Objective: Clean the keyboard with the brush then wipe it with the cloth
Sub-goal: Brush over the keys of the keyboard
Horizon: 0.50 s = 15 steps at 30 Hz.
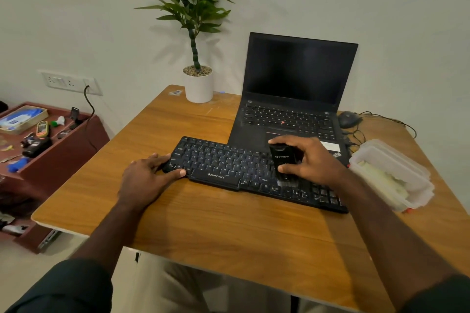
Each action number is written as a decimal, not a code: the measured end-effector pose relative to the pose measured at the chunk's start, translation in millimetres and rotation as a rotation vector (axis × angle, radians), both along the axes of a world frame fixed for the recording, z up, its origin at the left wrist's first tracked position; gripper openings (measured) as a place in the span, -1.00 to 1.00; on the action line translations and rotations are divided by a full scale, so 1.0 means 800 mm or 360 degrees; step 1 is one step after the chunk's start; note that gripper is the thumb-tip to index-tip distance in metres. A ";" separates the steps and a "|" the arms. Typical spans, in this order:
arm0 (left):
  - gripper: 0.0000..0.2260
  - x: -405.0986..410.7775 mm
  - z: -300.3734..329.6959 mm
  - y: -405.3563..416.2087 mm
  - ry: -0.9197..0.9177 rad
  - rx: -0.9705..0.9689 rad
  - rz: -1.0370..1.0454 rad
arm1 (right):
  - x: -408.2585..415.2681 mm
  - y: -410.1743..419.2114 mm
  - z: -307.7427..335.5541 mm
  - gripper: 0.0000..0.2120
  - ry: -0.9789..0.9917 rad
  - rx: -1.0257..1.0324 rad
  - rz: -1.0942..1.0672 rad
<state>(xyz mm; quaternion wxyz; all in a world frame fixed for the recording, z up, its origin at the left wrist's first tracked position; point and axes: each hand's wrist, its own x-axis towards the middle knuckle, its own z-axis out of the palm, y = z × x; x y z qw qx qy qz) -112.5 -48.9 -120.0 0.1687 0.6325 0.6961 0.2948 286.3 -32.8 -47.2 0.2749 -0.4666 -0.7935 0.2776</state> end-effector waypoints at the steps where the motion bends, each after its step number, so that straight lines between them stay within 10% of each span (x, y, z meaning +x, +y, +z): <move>1: -0.09 0.001 0.000 0.000 -0.0013 -0.0006 0.0001 | -0.003 0.000 0.002 -0.37 0.0044 0.0031 -0.0004; 6: -0.11 0.002 0.000 -0.001 -0.0016 0.0004 0.0007 | -0.063 0.000 -0.013 -0.36 0.0280 0.0162 0.0041; 15: -0.11 -0.002 -0.004 0.002 -0.0033 0.0015 -0.0005 | -0.027 0.021 0.006 -0.37 -0.0181 -0.0074 0.0116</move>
